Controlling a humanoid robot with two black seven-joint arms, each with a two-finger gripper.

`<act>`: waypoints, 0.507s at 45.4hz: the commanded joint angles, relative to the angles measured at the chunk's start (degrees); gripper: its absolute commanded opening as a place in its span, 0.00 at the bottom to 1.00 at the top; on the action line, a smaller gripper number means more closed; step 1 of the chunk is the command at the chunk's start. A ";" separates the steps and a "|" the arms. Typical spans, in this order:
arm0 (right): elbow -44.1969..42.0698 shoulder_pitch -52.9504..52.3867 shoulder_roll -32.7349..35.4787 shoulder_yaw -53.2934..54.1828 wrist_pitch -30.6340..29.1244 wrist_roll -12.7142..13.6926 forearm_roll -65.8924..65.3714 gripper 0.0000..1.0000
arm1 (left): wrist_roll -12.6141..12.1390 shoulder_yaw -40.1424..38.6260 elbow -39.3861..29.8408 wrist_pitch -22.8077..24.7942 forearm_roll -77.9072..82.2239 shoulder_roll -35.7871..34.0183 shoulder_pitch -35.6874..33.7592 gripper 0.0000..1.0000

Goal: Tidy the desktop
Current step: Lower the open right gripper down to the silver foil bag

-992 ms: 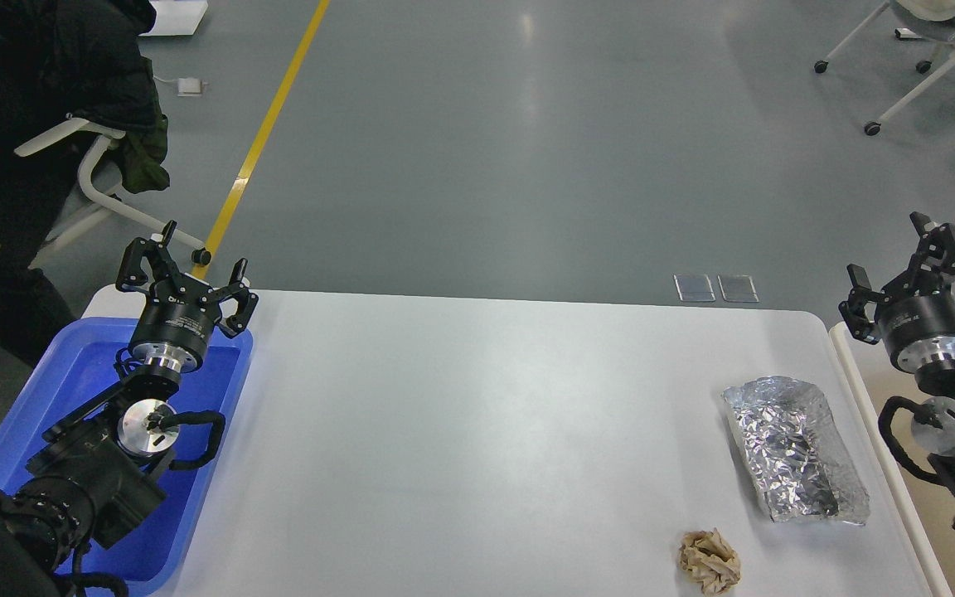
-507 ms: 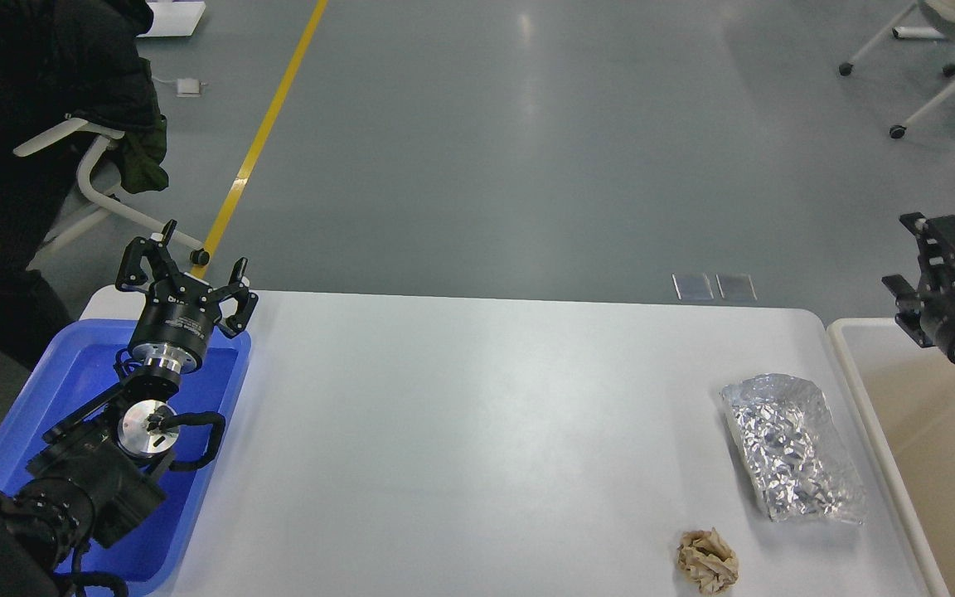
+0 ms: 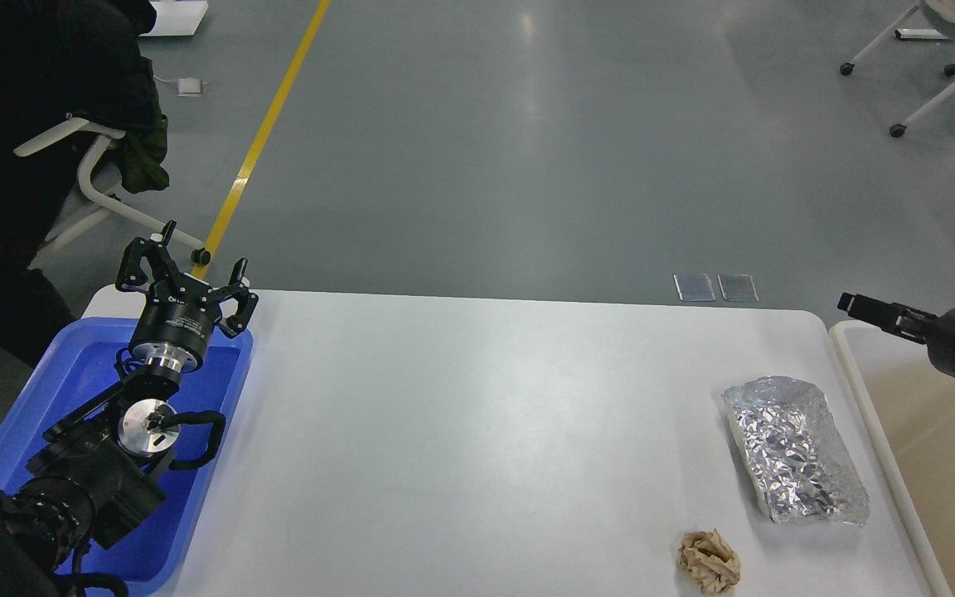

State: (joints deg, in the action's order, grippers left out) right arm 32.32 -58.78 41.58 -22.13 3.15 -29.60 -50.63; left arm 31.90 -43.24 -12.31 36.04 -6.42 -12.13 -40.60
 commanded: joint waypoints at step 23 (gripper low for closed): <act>-2.26 5.51 -4.75 -14.69 11.71 -0.02 -14.85 0.98 | 0.00 -0.09 0.00 0.09 0.00 0.00 0.00 1.00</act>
State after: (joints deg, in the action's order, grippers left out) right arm 31.77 -56.76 38.94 -35.64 12.64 -29.63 -64.60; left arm 31.90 -43.30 -12.33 36.04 -6.41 -12.13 -40.61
